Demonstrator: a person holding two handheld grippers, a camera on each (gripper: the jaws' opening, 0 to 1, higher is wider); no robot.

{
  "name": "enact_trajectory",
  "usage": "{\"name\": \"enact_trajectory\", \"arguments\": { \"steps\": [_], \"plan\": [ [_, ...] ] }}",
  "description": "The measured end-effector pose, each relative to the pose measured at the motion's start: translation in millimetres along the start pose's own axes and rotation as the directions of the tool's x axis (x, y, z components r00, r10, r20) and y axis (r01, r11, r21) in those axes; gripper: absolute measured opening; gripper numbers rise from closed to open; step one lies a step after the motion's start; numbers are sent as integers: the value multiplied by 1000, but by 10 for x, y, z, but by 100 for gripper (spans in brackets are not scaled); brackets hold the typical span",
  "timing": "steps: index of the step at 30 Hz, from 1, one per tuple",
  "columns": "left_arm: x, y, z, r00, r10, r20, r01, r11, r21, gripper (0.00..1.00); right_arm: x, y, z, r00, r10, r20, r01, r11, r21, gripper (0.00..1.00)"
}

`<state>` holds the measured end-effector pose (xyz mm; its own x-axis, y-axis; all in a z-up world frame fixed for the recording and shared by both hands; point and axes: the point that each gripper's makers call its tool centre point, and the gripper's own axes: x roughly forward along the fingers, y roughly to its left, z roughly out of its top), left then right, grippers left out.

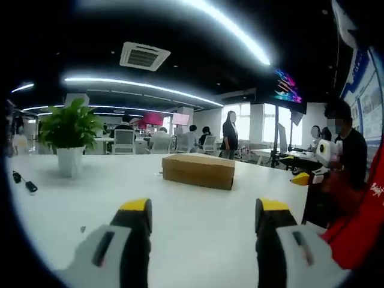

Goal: Operate the shoe box by opening the lid, removing the specified soft item, and placing it in the target area until the item is outside and the box remains undamaged.

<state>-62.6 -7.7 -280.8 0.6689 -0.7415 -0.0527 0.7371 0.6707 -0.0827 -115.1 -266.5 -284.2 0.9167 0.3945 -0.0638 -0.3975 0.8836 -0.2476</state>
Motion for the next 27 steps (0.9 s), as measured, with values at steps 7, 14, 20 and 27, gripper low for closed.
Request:
{"name": "enact_trajectory", "arguments": {
  "steps": [7, 14, 20, 27],
  "plan": [
    [22, -22, -18, 1000, -21, 6, 21, 999, -25, 69, 49, -28, -74, 998, -37, -48, 33, 997, -68, 76],
    [14, 21, 115, 998, 5, 61, -4, 1000, -16, 67, 16, -19, 112, 998, -10, 65, 6, 998, 65, 78],
    [48, -19, 109, 999, 7, 51, -8, 1000, 11, 76, 61, 7, -54, 999, -31, -17, 30, 999, -37, 74],
    [92, -65, 120, 998, -21, 54, 22, 1000, -9, 74, 87, 2, 70, 998, -21, 57, 15, 994, 110, 79]
  ]
}}
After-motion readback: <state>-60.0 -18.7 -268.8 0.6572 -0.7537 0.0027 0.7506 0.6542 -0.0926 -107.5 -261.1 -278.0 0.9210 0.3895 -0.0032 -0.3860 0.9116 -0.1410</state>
